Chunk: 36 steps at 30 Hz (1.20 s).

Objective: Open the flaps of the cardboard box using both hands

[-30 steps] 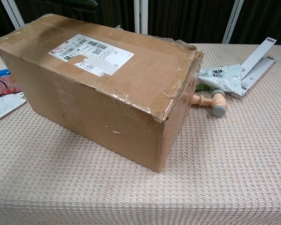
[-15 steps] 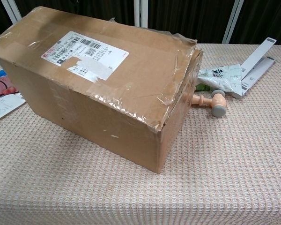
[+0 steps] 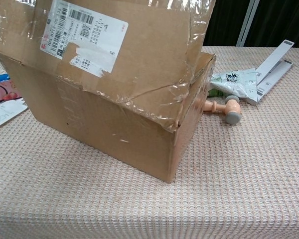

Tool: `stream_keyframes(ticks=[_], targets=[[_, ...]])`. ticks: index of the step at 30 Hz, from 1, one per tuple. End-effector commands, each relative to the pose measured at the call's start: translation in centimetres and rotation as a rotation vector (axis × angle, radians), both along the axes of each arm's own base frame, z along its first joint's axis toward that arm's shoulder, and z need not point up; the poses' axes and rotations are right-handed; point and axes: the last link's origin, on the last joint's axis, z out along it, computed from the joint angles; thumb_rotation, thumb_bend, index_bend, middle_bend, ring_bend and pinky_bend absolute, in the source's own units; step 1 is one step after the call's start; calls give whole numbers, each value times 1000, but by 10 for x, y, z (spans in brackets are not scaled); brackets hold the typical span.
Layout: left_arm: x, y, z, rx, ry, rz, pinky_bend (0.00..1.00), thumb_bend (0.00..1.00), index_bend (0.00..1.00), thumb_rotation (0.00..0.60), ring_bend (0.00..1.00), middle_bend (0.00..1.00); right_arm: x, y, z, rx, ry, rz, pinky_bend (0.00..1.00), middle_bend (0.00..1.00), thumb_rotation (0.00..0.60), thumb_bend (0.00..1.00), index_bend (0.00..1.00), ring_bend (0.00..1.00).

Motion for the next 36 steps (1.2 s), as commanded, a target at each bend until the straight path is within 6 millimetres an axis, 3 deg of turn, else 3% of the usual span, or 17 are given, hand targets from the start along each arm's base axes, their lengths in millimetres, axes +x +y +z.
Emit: stream_keyframes(ticks=[1, 11, 14, 18, 24, 26, 28, 30, 32, 36], targets=[[-6, -22, 18, -2, -7, 2, 191, 0, 624, 0, 217, 638, 2, -1, -2, 9, 0, 6, 0, 0, 600, 24, 0, 0], [-31, -70, 67, 89, -137, 37, 193, 0, 622, 0, 217, 625, 12, -5, -11, 19, 6, 53, 0, 0, 600, 22, 0, 0], [-51, -88, 77, 105, -177, 72, 194, 0, 622, 0, 217, 622, 15, -6, -13, 29, 10, 55, 0, 0, 600, 21, 0, 0], [-91, -112, 80, 82, -165, 192, 199, 0, 621, 0, 231, 670, 20, -7, -15, 36, 17, 64, 0, 0, 600, 21, 0, 0], [-135, -129, 85, 100, -212, 313, 201, 0, 605, 0, 238, 688, 26, -6, -19, 50, 26, 79, 0, 0, 600, 21, 0, 0], [-143, -130, 90, 139, -243, 324, 202, 0, 569, 0, 240, 640, 30, -7, -22, 58, 30, 89, 0, 0, 600, 21, 0, 0], [-153, -133, 93, 185, -254, 336, 203, 0, 489, 3, 234, 513, 38, -8, -24, 68, 41, 111, 0, 0, 600, 17, 0, 0], [-166, -138, 95, 238, -240, 350, 205, 0, 324, 68, 193, 322, 53, -12, -26, 86, 56, 153, 0, 0, 600, 13, 0, 0], [-177, -144, 94, 290, -226, 363, 204, 0, 193, 157, 153, 208, 74, -16, -28, 113, 64, 210, 0, 0, 600, 13, 0, 0], [-206, -159, 87, 430, -147, 370, 204, 0, 40, 347, 101, 72, 141, -28, -33, 204, 87, 372, 0, 0, 600, 5, 0, 0]])
